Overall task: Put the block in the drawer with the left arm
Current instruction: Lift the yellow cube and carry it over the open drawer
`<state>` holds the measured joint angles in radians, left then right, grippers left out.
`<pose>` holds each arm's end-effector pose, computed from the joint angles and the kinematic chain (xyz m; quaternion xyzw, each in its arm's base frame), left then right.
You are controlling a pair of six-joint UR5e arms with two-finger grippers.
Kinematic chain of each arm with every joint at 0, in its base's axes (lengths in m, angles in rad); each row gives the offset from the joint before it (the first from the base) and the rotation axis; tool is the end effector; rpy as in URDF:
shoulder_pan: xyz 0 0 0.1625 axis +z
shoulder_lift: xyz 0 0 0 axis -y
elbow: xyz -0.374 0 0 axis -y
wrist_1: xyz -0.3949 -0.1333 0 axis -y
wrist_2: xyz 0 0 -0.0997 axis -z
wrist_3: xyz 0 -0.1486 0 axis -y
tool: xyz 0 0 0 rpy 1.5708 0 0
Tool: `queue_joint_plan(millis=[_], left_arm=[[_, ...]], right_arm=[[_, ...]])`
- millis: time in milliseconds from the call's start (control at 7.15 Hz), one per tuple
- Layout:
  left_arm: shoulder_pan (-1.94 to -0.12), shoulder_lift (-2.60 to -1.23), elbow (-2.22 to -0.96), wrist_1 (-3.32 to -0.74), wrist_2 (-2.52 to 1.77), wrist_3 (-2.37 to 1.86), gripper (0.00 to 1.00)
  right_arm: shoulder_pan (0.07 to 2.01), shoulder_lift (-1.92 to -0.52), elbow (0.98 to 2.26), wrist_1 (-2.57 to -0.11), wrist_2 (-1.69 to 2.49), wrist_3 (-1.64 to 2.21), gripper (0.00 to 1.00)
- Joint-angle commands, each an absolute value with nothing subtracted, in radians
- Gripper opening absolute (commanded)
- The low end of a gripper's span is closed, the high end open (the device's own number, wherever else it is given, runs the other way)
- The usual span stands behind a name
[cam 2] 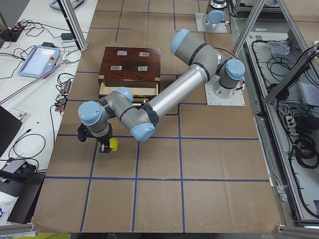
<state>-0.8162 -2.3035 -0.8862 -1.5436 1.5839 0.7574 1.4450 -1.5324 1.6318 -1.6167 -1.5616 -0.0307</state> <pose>0.4120 -0.6300 0.2709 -0.0015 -0.9999 -0.0121 0.0024 0.0710 -0.5119 0.3433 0.0476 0.9985 0.0263 0.0067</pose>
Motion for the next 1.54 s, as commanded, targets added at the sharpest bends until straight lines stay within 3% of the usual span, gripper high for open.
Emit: queue_joint_plan(millis=[0, 559, 1399], left_arm=[[-0.818, -2.165, -1.041, -1.539, 1.583, 0.749, 0.25], [-0.92, -1.964, -1.268, -1.536, 1.574, 0.591, 0.25], [-1.101, -1.907, -1.382, -1.517, 1.569, 0.391, 0.25]], right_arm=[[1.445, -1.532, 1.632, -1.617, -1.562, -0.031, 1.0], [1.445, -1.532, 1.632, -1.617, -1.562, -0.031, 1.0], [1.445, -1.532, 1.631, -1.617, -1.562, -0.031, 1.0]])
